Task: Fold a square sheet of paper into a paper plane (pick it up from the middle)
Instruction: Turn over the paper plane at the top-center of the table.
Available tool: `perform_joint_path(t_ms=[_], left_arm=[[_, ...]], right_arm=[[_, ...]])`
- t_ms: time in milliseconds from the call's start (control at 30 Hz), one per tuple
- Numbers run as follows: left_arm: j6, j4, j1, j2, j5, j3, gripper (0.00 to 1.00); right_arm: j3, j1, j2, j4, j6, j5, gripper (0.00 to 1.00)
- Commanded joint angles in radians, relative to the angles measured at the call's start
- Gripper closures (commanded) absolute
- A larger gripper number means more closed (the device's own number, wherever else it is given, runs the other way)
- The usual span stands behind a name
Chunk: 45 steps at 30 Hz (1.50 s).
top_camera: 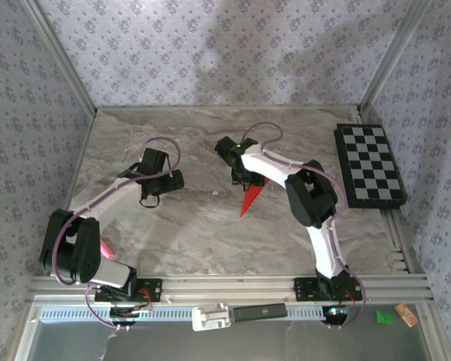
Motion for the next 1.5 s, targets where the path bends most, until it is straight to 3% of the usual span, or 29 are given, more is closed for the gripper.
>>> perform_joint_path(t_ms=[0,367,733,967,1200,1333,1467], left_arm=[[0.008,0.048,0.021,-0.031,0.059,-0.02,0.0],[0.008,0.071,0.041,-0.01,0.115,-0.024,0.0],[0.001,0.068,0.045,0.001,0.134,-0.021,0.0],[-0.002,0.068,0.059,-0.004,0.152,-0.018,0.0],[-0.025,0.095,0.126,-0.029,0.222,-0.048,0.0],[-0.067,0.121,0.174,-0.05,0.273,-0.071,0.0],[-0.149,0.163,0.235,-0.051,0.371,-0.097,0.01]], right_arm=[[0.063,0.012,0.048,-0.141,0.054,0.09,0.4],[0.104,0.014,0.08,-0.19,0.06,0.104,0.55],[0.074,-0.008,0.091,-0.15,0.046,0.035,0.69],[0.068,-0.012,0.042,-0.145,0.046,0.069,0.91],[0.108,-0.006,-0.05,-0.115,-0.047,0.09,0.96],[0.142,0.001,-0.094,-0.04,-0.168,-0.021,0.96],[0.083,-0.007,-0.152,0.15,-0.276,-0.251,0.96]])
